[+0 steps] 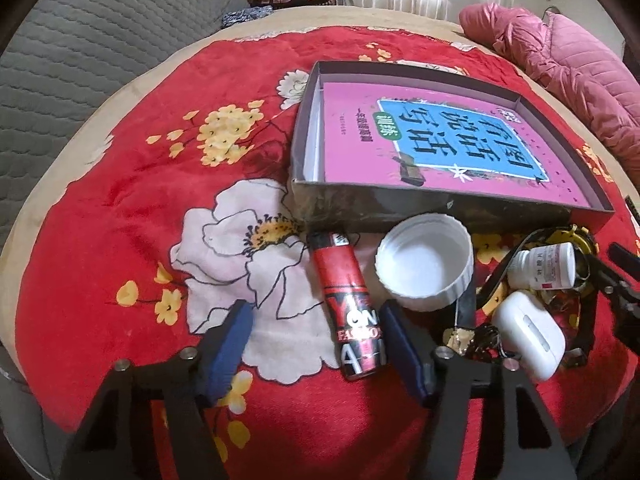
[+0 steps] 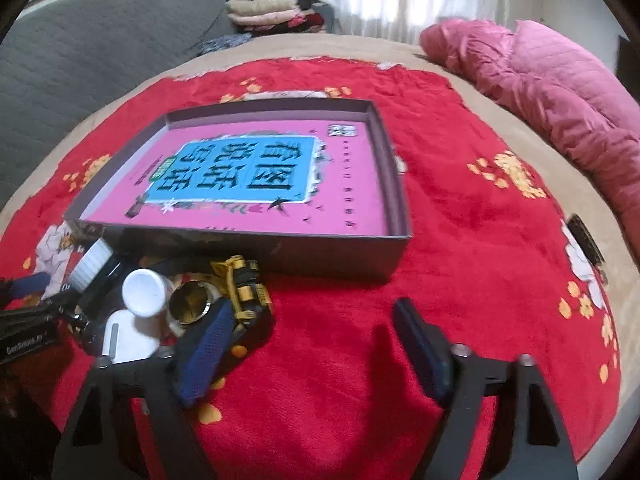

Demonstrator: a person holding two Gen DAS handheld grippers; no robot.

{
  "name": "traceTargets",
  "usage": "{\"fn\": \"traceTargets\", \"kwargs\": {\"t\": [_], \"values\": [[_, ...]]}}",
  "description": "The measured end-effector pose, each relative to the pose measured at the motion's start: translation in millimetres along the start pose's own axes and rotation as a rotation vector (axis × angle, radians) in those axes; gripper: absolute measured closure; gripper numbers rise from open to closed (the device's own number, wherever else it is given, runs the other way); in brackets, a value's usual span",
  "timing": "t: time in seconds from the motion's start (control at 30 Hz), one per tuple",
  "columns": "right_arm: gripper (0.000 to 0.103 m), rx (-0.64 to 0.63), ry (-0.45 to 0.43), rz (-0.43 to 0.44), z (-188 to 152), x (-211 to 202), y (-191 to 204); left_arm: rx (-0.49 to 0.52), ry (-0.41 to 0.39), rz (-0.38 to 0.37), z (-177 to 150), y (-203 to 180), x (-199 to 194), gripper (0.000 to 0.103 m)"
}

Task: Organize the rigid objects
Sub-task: 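Grasp the red lighter with the left gripper while the right gripper grasps the black watch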

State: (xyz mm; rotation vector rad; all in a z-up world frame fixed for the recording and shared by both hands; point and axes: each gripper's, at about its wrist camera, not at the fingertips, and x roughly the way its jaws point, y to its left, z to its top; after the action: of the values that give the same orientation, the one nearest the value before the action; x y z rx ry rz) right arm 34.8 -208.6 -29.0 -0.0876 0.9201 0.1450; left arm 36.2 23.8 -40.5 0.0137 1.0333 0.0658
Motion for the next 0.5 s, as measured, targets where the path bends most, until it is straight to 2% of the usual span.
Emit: {"fn": "traceTargets", "kwargs": {"t": [0.1,0.2,0.3,0.43,0.5], "values": [[0.05,-0.087,0.018,-0.016,3.1,6.2,14.6,0.004,-0.002,-0.005,1.1,-0.2,1.5,0.042],[0.059,-0.081,0.045,0.023,4.9,14.2,18.5,-0.002,-0.004,-0.017,2.2,1.8,3.2,0.043],[0.061,-0.078,0.065,0.026,2.6,24.5,20.7,-0.016,-0.004,-0.029,4.2,4.9,6.6,0.044],[0.062,-0.041,0.036,0.058,1.6,28.3,15.6,-0.032,-0.004,-0.043,5.8,8.4,12.9,0.044],[0.066,-0.03,0.024,0.064,2.0,28.6,14.5,-0.032,-0.008,-0.044,6.4,8.8,16.0,0.044]]}}
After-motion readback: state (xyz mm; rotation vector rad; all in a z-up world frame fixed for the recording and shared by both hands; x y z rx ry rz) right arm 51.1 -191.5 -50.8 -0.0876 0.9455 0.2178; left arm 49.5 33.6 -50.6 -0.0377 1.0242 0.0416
